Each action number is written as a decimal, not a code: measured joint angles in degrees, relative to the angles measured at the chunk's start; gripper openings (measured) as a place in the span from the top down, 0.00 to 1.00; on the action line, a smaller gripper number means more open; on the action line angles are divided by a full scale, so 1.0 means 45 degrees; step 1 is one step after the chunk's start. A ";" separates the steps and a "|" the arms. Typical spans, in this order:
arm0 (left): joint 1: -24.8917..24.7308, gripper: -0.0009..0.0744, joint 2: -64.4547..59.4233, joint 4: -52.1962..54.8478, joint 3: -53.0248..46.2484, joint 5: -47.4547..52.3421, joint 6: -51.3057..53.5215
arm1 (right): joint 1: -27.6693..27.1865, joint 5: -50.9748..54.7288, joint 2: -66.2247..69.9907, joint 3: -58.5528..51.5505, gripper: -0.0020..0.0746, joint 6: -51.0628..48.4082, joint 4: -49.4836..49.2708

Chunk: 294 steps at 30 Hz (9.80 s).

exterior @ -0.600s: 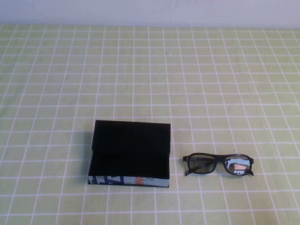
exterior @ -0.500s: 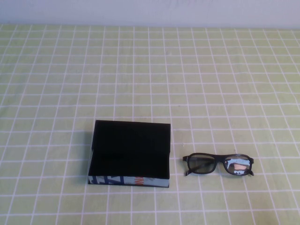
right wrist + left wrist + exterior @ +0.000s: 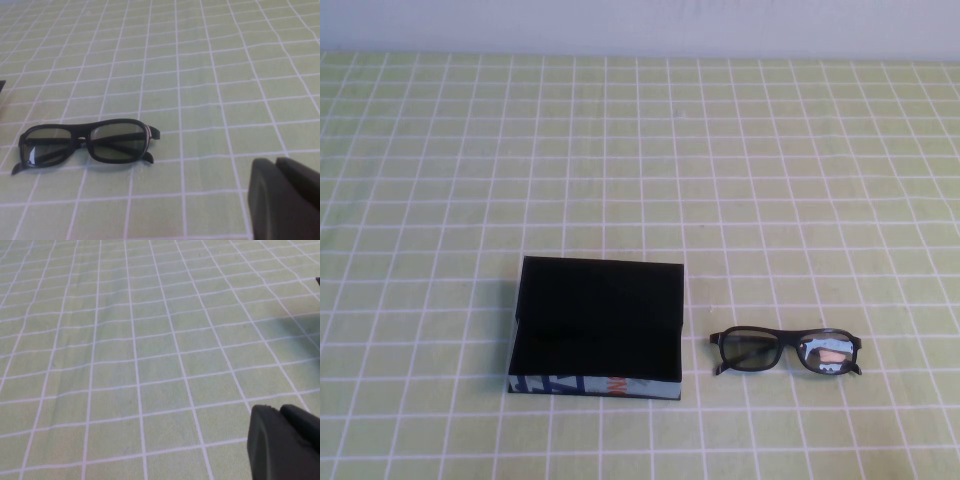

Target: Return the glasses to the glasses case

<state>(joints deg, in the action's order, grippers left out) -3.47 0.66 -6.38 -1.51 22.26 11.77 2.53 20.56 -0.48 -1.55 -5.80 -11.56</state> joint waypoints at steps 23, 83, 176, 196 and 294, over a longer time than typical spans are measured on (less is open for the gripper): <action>0.0000 0.99 0.0000 0.0000 0.0000 0.0000 0.0000 | 0.0000 0.0000 0.0000 0.0000 0.99 0.0000 0.0000; 0.0000 0.99 0.0000 0.0000 0.0000 0.0000 0.0000 | 0.2563 0.8089 1.6399 1.2761 0.99 -0.6926 -0.2167; 0.0000 0.99 0.0000 0.0000 0.0000 0.0000 0.0000 | 0.8686 1.0939 2.3302 2.0831 0.92 -0.8794 0.2437; 0.0000 0.99 0.0000 0.0000 0.0000 0.0000 0.0000 | 1.0739 1.1015 2.7302 2.4594 0.92 -0.8048 0.3128; 0.0000 0.99 -0.3396 -0.2764 0.2828 -0.0010 -0.4332 | 0.5277 1.0966 2.5280 2.4722 0.99 -0.3815 -0.2048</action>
<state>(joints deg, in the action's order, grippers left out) -3.47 -14.63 -18.81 11.22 22.22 -7.73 26.28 69.91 113.28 109.70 -22.97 -20.78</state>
